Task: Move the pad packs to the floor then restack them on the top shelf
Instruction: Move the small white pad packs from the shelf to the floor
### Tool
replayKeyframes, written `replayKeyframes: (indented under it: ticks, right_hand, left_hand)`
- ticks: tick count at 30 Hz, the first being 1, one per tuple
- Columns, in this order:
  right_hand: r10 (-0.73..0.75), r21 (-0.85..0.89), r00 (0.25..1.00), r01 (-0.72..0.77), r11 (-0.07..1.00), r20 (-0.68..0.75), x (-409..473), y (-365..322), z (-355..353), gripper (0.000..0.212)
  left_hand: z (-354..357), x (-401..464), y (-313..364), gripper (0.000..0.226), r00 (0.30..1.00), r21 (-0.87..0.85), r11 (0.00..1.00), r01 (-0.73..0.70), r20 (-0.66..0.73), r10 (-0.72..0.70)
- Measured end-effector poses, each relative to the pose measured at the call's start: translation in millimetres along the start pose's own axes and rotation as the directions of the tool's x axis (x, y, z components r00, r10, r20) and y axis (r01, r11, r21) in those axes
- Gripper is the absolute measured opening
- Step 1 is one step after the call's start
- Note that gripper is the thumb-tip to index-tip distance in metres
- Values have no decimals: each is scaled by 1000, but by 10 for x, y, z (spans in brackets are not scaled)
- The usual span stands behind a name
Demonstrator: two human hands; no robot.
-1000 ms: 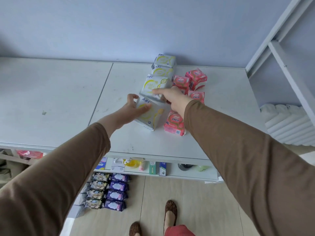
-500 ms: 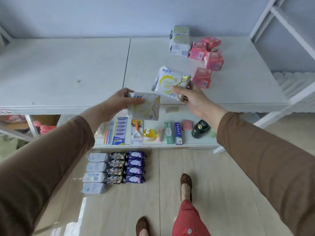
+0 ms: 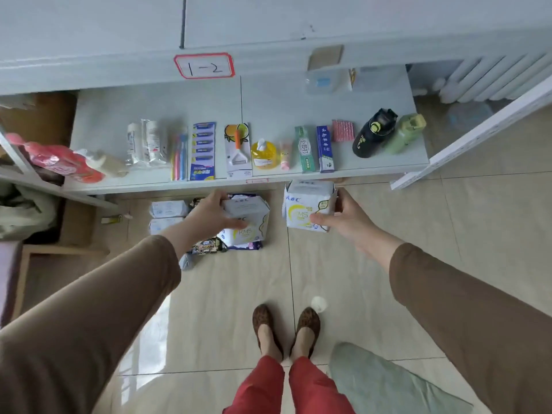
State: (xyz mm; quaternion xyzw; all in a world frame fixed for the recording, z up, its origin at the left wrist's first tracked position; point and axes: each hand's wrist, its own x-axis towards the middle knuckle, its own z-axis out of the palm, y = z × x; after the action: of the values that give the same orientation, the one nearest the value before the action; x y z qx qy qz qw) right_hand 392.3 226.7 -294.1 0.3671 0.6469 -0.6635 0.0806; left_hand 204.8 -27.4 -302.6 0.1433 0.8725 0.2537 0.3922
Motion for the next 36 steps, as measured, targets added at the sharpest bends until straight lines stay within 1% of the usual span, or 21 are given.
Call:
replayKeyframes:
  ticks: [4, 8, 11, 14, 19, 23, 27, 32, 36]
  right_hand:
    - [23, -96, 1000, -23, 995, 6, 386, 857, 73, 63]
    - [54, -189, 998, -56, 980, -15, 907, 1695, 232, 60]
    - [71, -206, 997, -75, 976, -28, 1353, 2273, 375, 58]
    - [55, -229, 998, -58, 972, -17, 1803, 2781, 542, 63]
    - [-11, -280, 999, -2, 960, -43, 2516, 3514, 785, 64]
    - [-31, -297, 998, 14, 955, -52, 2970, 3934, 863, 61]
    - [-67, -354, 995, 38, 934, -69, 3295, 4214, 925, 63]
    - [-83, -355, 993, 50, 934, -79, 3554, 4400, 1007, 70]
    - [-82, -335, 993, 50, 941, -81, 3711, 4398, 1064, 70]
  left_hand:
    - [542, 577, -475, 69, 999, 153, 988, -17, -40, 23]
    - [1078, 1307, -886, 70, 995, 245, 968, -44, -81, 66]
    - [1471, 1912, -1163, 69, 988, 295, 947, -126, -44, 146]
    - [1837, 2512, -1415, 65, 975, 325, 923, -207, -7, 221]
    - [2261, 3401, -1695, 74, 959, 437, 864, -250, -9, 282]
    - [2462, 3965, -1863, 68, 940, 532, 803, -270, -36, 339]
    - [2575, 4409, -1975, 65, 908, 642, 714, -279, -67, 414]
    - [2634, 4726, -2057, 61, 894, 705, 666, -246, -102, 437]
    - [2634, 4803, -2132, 64, 895, 720, 653, -234, -102, 433]
